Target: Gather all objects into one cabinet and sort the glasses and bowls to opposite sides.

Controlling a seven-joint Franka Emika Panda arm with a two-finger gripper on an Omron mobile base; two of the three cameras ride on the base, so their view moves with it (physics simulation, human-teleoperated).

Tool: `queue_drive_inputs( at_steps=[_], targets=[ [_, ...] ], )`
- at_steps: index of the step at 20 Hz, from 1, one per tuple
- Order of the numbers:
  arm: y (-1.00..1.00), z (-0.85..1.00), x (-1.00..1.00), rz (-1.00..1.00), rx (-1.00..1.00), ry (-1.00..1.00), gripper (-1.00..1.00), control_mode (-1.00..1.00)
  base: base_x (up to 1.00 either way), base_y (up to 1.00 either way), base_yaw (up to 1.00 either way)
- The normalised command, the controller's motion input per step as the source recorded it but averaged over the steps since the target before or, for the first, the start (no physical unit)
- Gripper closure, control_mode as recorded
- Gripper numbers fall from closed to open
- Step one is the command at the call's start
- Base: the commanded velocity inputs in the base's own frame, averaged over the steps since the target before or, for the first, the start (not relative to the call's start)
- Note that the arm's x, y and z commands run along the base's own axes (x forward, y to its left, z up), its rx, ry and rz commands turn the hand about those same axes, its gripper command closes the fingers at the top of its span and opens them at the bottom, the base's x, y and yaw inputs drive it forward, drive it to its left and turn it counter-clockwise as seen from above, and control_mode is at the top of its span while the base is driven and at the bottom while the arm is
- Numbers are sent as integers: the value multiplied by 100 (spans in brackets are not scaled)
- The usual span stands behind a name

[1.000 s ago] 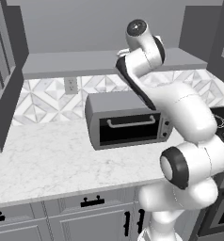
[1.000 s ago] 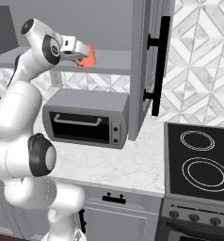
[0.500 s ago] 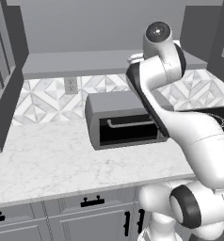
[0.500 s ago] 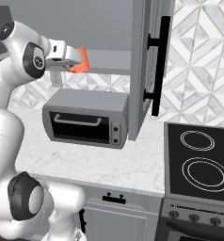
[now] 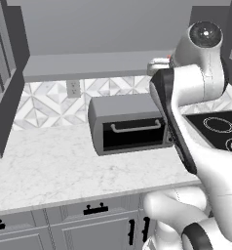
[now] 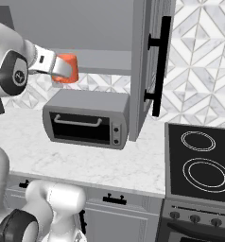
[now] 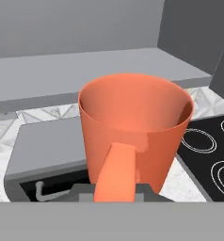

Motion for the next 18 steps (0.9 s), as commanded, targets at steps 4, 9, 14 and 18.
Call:
queue_drive_inputs(
  at_steps=[4,9,14,18],
  targets=[
    [0,19,-100,0,18,0,100,-100,0,0,0],
    [0,1,-80,0,6,0,100,100,-20,0,0],
    [0,0,0,0,0,0,100,100,-100,-25,0],
    [0,0,0,0,0,0,100,100,-100,-54,0]
  ],
)
